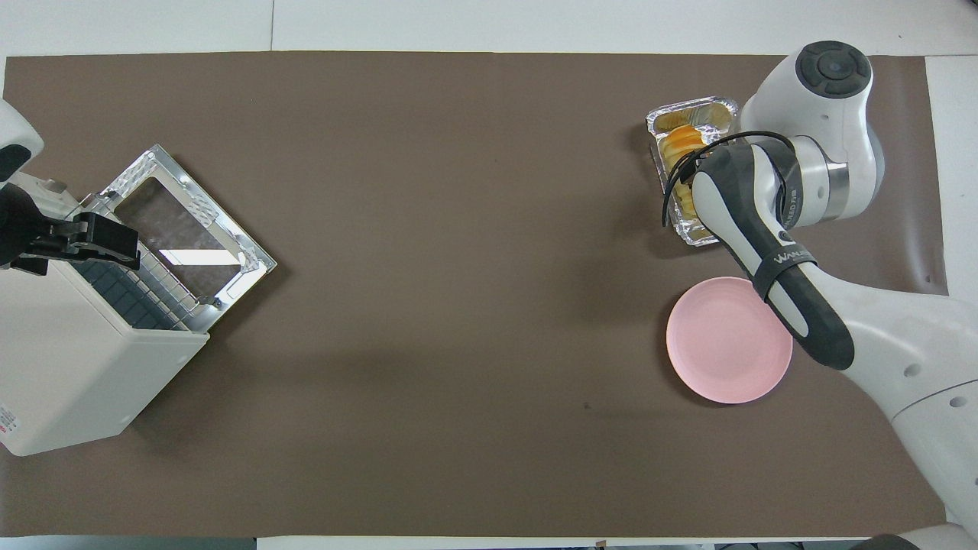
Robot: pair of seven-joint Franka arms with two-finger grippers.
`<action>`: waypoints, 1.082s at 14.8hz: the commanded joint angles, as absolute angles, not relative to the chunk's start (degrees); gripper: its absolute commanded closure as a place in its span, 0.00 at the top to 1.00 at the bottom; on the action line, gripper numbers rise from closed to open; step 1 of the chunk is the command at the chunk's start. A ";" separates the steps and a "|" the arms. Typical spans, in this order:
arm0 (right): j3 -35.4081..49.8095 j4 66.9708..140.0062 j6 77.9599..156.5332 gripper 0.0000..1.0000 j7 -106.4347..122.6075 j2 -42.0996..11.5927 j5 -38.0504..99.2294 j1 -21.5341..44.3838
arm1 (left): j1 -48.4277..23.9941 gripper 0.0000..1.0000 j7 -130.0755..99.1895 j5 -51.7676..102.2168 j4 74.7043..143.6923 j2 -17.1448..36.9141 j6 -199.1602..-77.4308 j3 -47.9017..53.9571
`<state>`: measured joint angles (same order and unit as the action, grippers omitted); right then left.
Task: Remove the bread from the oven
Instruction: 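Grasp the bread slices in the tray with the right gripper, then lift the bread out and carry it onto the pink plate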
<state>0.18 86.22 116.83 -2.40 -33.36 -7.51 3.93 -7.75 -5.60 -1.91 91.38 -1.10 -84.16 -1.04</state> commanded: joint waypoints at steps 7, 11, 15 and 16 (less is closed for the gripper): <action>0.70 82.79 113.73 1.00 -1.49 -33.75 -8.79 4.65 | -6.94 1.00 -5.36 -0.97 93.52 -2.90 -85.43 -0.70; 0.70 84.02 116.10 1.00 -3.87 -33.84 -9.67 5.54 | -6.94 1.00 -5.36 -1.05 93.52 -2.90 -85.43 -0.70; 0.70 86.65 119.25 1.00 -5.18 -33.84 -9.84 5.98 | -6.94 1.00 -5.36 -1.05 93.43 -2.90 -85.43 -0.70; 0.70 87.62 120.57 1.00 -5.45 -33.84 -9.84 6.06 | -6.94 1.00 -5.36 -1.05 93.51 -2.90 -85.43 -0.70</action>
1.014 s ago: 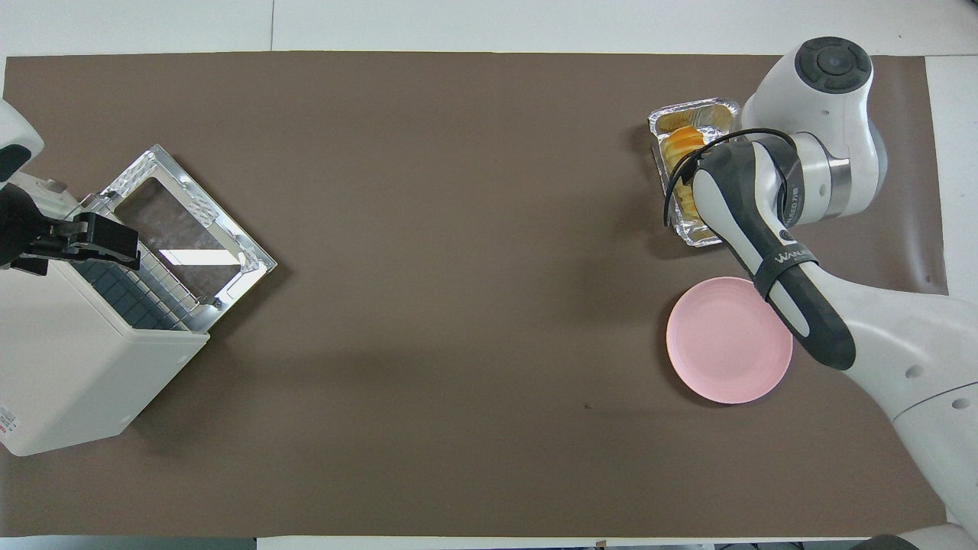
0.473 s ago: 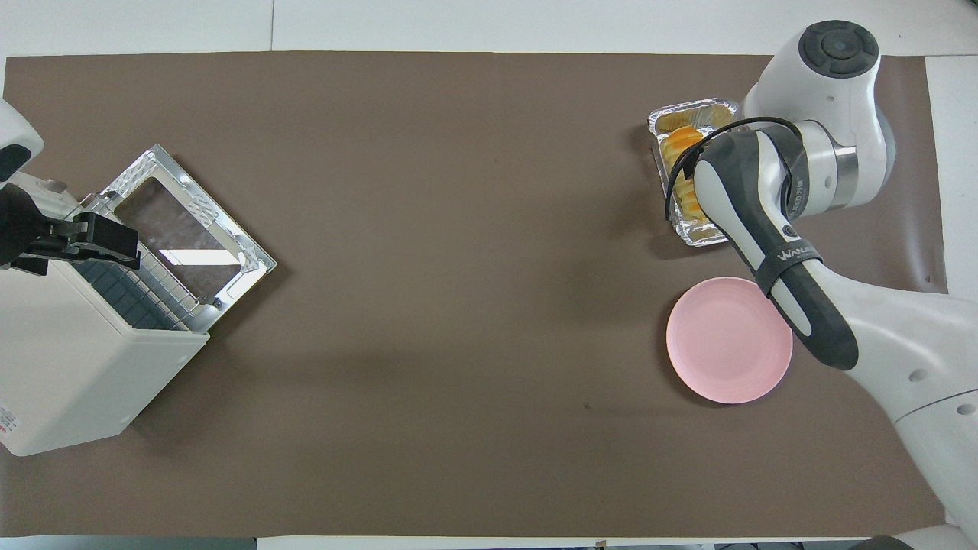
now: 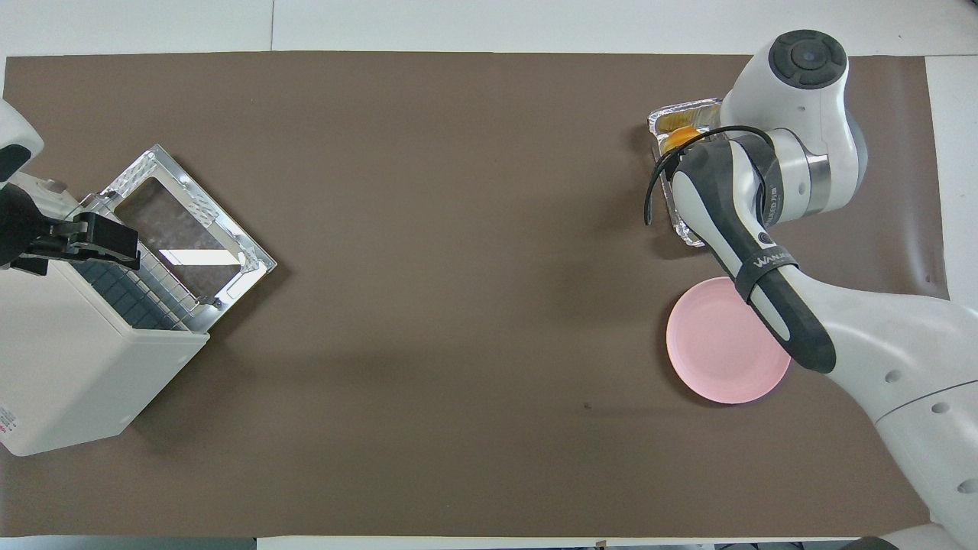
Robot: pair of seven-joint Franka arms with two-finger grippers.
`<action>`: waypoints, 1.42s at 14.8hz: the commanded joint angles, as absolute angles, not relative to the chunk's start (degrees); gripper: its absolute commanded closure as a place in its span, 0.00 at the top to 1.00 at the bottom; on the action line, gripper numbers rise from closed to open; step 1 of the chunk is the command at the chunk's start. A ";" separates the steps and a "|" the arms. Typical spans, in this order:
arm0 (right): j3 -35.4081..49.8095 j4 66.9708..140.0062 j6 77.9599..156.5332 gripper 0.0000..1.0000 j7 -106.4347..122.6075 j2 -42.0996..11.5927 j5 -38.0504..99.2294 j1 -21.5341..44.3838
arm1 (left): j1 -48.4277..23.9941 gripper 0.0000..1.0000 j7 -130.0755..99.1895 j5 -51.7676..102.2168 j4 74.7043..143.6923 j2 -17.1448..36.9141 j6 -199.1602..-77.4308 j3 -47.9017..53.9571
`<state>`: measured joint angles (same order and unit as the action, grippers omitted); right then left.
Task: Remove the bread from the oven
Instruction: 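Lift the bread out and carry it onto the pink plate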
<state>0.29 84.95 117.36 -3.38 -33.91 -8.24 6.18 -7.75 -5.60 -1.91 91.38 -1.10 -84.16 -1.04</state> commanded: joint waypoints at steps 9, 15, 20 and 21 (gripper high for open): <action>0.79 88.68 122.26 0.00 -8.60 -33.75 -9.40 5.63 | -6.94 1.00 -5.45 -1.05 93.51 -2.90 -85.43 -0.70; 0.79 87.54 120.33 0.00 -8.53 -33.49 -9.32 5.27 | -6.94 1.00 -5.36 -1.05 93.51 -2.90 -85.43 -0.70; 0.79 87.19 118.57 0.00 -8.17 -32.78 -9.49 5.19 | -6.94 1.00 -5.36 -1.05 93.43 -2.90 -85.43 -0.70; 0.79 86.93 117.78 0.00 -8.17 -32.70 -9.41 5.19 | -6.94 1.00 -5.36 -1.05 93.51 -2.90 -85.43 -0.70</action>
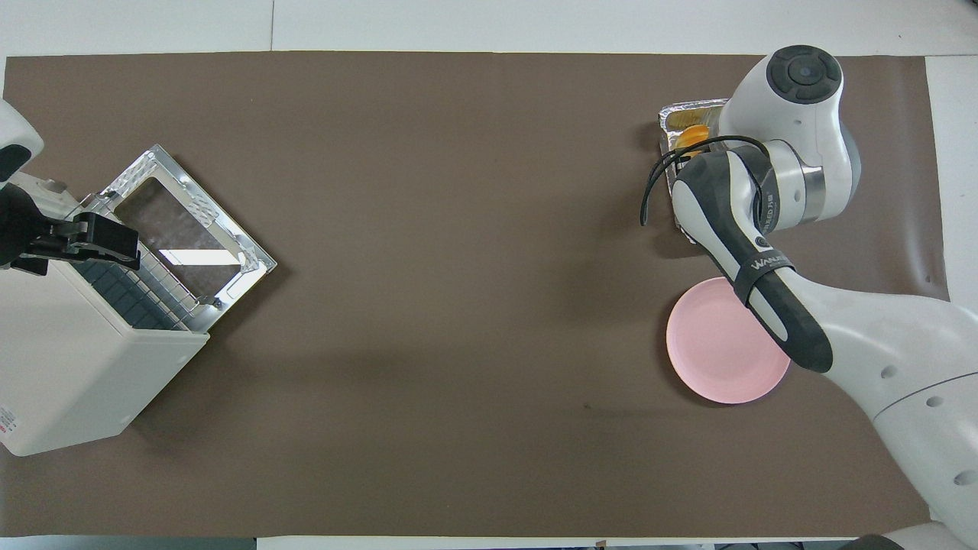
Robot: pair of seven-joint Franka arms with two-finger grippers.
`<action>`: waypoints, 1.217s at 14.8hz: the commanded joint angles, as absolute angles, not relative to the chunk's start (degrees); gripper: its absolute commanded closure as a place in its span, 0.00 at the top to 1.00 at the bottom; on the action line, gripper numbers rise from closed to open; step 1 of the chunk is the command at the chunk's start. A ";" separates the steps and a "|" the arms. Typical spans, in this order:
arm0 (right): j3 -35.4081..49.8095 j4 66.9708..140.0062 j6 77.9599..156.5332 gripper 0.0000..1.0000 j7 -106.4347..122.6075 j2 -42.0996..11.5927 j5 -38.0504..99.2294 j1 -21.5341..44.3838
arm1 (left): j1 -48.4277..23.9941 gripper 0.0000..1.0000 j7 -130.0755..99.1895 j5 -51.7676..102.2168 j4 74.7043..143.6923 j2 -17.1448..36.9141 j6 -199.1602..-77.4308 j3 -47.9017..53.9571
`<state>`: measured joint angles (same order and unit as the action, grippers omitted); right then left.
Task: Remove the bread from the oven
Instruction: 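Lift the bread out and carry it onto the pink plate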
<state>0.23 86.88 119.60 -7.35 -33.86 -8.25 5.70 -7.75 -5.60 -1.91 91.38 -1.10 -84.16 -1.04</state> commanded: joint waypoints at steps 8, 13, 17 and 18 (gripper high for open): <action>1.05 86.04 107.50 0.00 -8.00 -26.39 -8.35 5.54 | -6.94 1.00 -5.45 -1.05 93.43 -2.90 -85.43 -0.70; 1.05 97.43 104.06 0.00 -7.91 -14.10 -5.71 5.45 | -6.94 1.00 -5.36 -0.97 93.43 -2.90 -85.43 -0.70; 1.05 109.49 105.29 0.00 -8.26 -4.41 -3.34 5.45 | -6.94 1.00 -5.36 -0.97 93.43 -2.90 -85.43 -0.70; 1.05 112.38 106.25 0.00 -8.52 -2.22 -3.34 5.45 | -6.94 1.00 -5.45 -1.05 93.43 -2.90 -85.43 -0.70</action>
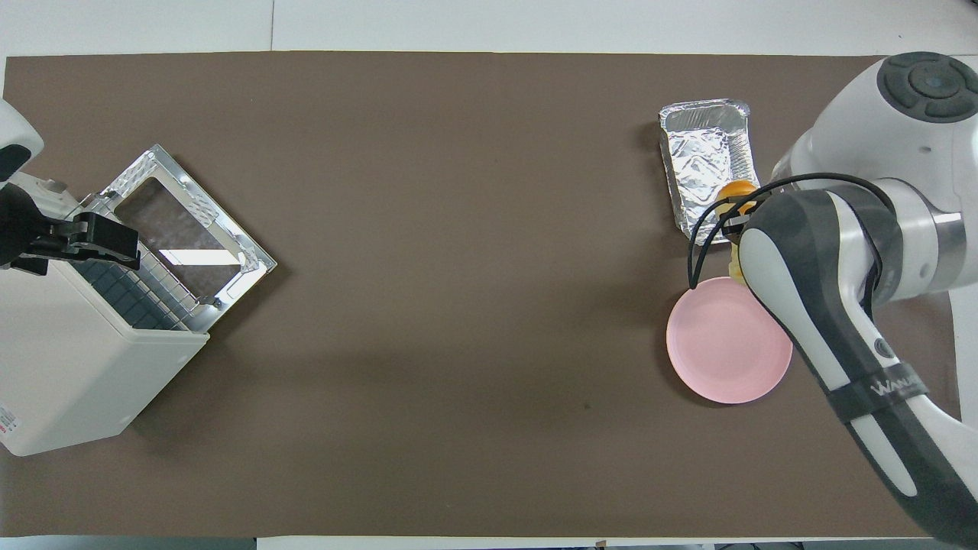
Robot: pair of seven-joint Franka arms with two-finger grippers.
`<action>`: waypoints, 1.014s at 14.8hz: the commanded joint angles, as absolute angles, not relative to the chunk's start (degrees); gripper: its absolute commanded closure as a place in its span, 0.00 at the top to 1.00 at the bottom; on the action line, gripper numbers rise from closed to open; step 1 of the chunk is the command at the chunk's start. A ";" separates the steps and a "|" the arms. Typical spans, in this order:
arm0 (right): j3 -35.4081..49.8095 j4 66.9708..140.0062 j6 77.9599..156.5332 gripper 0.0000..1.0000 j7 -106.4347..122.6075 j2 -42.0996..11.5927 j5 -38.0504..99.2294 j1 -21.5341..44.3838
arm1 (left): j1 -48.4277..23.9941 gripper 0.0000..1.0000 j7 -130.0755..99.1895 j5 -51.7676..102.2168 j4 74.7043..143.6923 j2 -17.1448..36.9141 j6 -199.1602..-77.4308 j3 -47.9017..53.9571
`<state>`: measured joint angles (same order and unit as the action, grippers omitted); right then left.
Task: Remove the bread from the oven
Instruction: 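Lift the bread out and carry it onto the pink plate, then lower the bread onto the plate and open the right gripper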
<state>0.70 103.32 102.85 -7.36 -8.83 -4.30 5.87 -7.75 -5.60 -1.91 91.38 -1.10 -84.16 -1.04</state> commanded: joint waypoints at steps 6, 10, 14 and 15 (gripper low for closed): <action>1.05 136.81 123.37 0.00 -9.31 10.97 -1.85 5.71 | -6.94 1.00 -5.36 -1.05 93.43 -2.90 -85.43 -0.70; 1.05 146.41 135.06 0.00 -9.49 12.66 -1.85 5.89 | -6.94 1.00 -5.45 -0.97 93.43 -2.90 -85.43 -0.70; 1.05 149.32 140.53 0.00 -9.75 11.60 -1.85 5.89 | -6.94 1.00 -5.45 -1.05 93.43 -2.90 -85.43 -0.70; 1.05 149.33 140.89 0.00 -9.76 11.51 -1.85 5.80 | -6.94 1.00 -5.45 -0.97 93.51 -2.90 -85.43 -0.70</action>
